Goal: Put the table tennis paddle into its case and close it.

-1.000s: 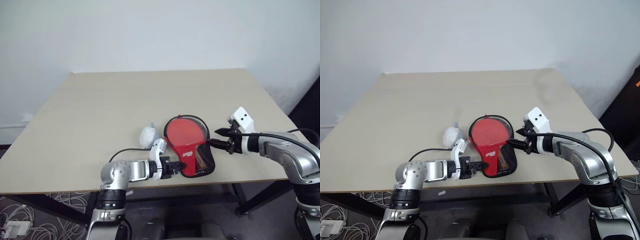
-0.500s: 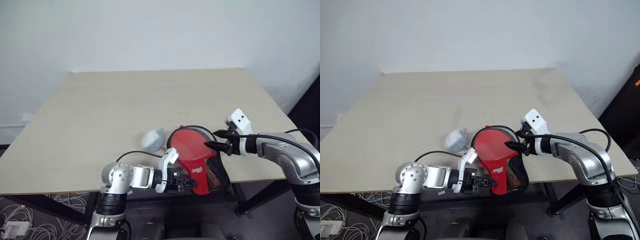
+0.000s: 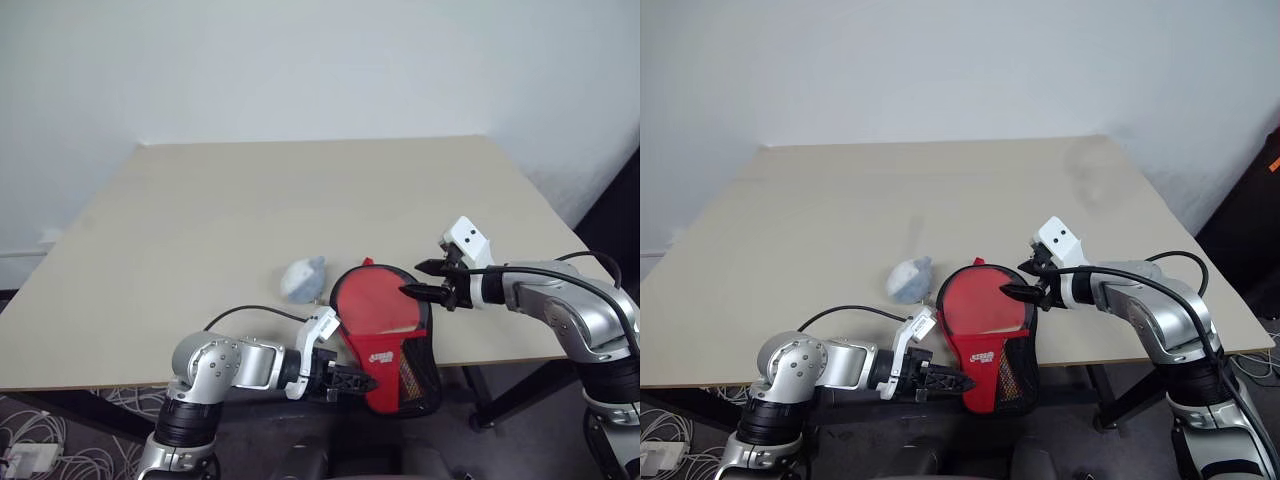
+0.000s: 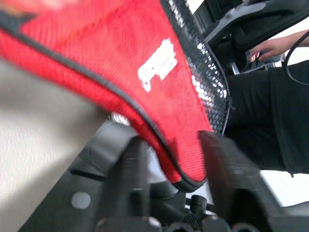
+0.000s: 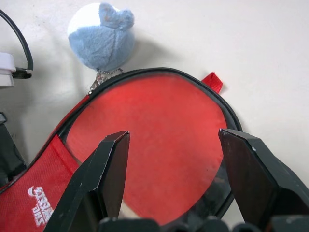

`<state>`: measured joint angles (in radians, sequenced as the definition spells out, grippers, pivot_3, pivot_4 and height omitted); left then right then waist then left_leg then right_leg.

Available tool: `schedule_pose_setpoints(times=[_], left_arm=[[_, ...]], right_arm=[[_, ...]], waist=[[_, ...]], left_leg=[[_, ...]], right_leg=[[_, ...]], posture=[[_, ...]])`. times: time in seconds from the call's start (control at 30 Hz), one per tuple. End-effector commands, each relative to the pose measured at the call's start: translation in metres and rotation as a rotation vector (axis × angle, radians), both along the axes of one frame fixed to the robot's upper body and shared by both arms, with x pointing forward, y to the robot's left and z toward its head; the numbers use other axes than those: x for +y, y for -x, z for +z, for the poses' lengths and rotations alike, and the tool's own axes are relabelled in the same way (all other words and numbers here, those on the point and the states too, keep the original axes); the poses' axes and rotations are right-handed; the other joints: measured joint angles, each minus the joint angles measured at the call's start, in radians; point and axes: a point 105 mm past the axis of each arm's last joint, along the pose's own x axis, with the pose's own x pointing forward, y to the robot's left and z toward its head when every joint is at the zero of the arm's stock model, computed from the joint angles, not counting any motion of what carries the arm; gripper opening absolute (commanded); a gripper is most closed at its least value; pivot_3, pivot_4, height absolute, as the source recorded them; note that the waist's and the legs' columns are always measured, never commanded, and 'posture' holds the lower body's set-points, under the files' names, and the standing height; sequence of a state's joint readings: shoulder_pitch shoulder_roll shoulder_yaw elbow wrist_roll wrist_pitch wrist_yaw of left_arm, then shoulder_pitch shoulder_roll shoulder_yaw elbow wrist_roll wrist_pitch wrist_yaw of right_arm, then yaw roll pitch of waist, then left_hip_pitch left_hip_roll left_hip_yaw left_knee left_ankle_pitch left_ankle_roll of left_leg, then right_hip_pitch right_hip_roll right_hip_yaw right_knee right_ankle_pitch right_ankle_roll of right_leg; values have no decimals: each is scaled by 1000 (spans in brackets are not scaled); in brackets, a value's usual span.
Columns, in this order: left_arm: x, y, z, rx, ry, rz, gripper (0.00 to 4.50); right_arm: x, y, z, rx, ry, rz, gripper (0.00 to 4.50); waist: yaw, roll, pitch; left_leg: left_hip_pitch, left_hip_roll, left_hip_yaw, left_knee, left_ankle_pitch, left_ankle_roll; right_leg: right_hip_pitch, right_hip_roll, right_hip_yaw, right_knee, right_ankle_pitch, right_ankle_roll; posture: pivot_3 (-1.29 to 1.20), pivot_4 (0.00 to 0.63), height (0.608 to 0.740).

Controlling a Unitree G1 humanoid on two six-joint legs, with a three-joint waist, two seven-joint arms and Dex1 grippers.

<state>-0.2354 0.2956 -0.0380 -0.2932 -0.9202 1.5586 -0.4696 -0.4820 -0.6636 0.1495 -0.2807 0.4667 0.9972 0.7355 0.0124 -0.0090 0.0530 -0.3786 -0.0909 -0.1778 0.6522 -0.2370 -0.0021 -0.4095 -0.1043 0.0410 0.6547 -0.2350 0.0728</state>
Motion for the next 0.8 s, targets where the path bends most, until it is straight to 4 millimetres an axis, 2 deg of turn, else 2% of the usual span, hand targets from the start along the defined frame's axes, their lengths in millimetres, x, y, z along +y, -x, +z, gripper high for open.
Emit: schedule_pose_setpoints(times=[0.03,0.13,0.4,0.57,0.67,0.8], left_arm=[[6,-12,20,-105,44,50,3170],[20,-15,35,-221,19,45,3170],[65,-46,56,-421,-41,192,3170],[73,-47,59,-504,-50,211,3170],[87,-60,65,-571,-76,279,2567],[110,-85,82,-705,-103,391,1168]], right_arm=[[8,-7,15,-66,-12,33,3211],[14,-9,15,-67,-23,52,3211],[31,-11,10,-56,-59,76,3211],[45,-11,10,-60,-75,101,3211],[56,-10,9,-59,-90,121,3211],[72,-5,0,-39,-110,132,3211]], waist=[[-2,0,0],[-6,-1,1],[-8,0,1],[-8,0,1],[-9,0,2],[-9,0,2]], left_leg=[[0,0,0,0,0,0],[0,0,0,-1,0,0],[1,0,0,-2,0,0],[1,0,0,-2,0,0],[1,0,0,-2,0,0],[1,0,0,-3,0,0]], right_leg=[[0,0,0,0,0,0],[-1,1,0,0,0,0],[-1,1,1,0,0,0],[-1,1,1,0,0,0],[-1,1,1,0,0,0],[-2,3,1,0,0,0]], posture=[[0,0,698],[0,0,698],[0,0,698],[0,0,698],[0,0,698],[0,0,698]])
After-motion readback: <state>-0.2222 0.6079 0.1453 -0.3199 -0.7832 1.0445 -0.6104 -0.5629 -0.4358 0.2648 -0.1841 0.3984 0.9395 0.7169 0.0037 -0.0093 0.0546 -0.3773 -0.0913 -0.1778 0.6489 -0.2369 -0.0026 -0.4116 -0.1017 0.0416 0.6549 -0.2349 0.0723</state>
